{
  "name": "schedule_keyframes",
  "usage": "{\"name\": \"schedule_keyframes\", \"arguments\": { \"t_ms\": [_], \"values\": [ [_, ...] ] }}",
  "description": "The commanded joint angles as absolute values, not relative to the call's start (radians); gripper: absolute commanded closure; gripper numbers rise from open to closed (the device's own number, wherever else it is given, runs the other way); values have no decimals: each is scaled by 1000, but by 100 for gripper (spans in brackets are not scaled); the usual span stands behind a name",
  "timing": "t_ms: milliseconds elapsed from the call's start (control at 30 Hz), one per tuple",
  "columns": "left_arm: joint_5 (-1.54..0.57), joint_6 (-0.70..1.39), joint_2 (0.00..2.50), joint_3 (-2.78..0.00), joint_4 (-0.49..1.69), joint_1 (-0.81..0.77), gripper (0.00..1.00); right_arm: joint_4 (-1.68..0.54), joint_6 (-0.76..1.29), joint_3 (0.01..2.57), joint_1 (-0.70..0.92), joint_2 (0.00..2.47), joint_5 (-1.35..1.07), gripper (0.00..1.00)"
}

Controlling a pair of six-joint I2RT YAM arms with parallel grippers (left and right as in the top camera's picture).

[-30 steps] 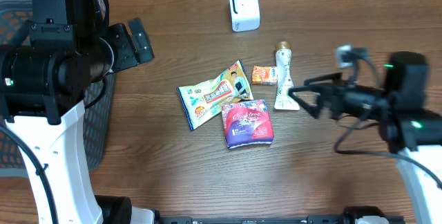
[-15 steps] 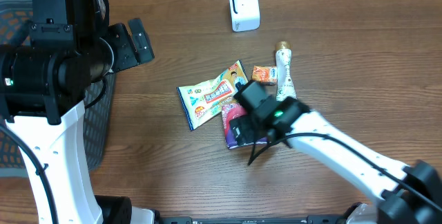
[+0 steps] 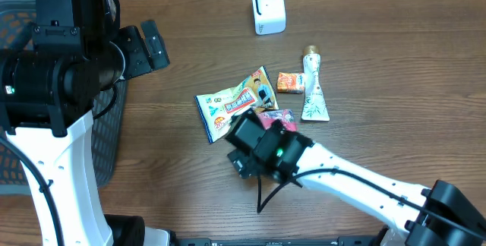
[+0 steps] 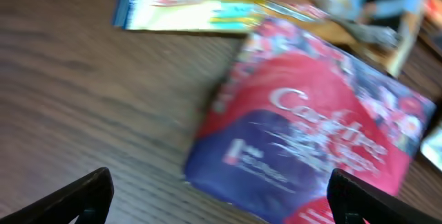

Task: Scan the item barcode
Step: 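Grasp the Carefree pack with the right gripper and lift it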

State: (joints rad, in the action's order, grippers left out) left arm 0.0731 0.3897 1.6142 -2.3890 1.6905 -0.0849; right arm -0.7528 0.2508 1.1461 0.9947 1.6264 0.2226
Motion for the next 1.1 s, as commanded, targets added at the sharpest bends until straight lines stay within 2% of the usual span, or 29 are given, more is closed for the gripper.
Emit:
{"name": "schedule_keyframes", "arguments": {
  "t_ms": [0,267,500,533,567,667,833,967,1067],
  "values": [
    [85,381,1616,-2391,1689,-84,0,-735,183,1174,1042,1658,299,0],
    [85,381,1616,-2391,1689,-84,0,-746,181,1174,1060,1813,437,0],
    [86,381,1616,-2391,1689,-84,0,-754,236,1174,1060,1843,520,2],
    [86,381,1616,-2391,1689,-84,0,-762,243,1174,1060,1843,535,9],
    [86,381,1616,-2391,1689,-84,0,-775,264,1174,1060,1843,559,21],
    [86,381,1616,-2391,1689,-84,0,-798,303,1174,1059,1843,594,47],
    [86,381,1616,-2391,1689,-84,0,-861,354,1223,1059,1843,593,71],
    [86,381,1616,-2391,1689,-84,0,-974,398,1344,1058,1843,583,80],
    [86,381,1616,-2391,1689,-84,0,-1065,398,1471,1047,1842,566,96]
  ]
}}
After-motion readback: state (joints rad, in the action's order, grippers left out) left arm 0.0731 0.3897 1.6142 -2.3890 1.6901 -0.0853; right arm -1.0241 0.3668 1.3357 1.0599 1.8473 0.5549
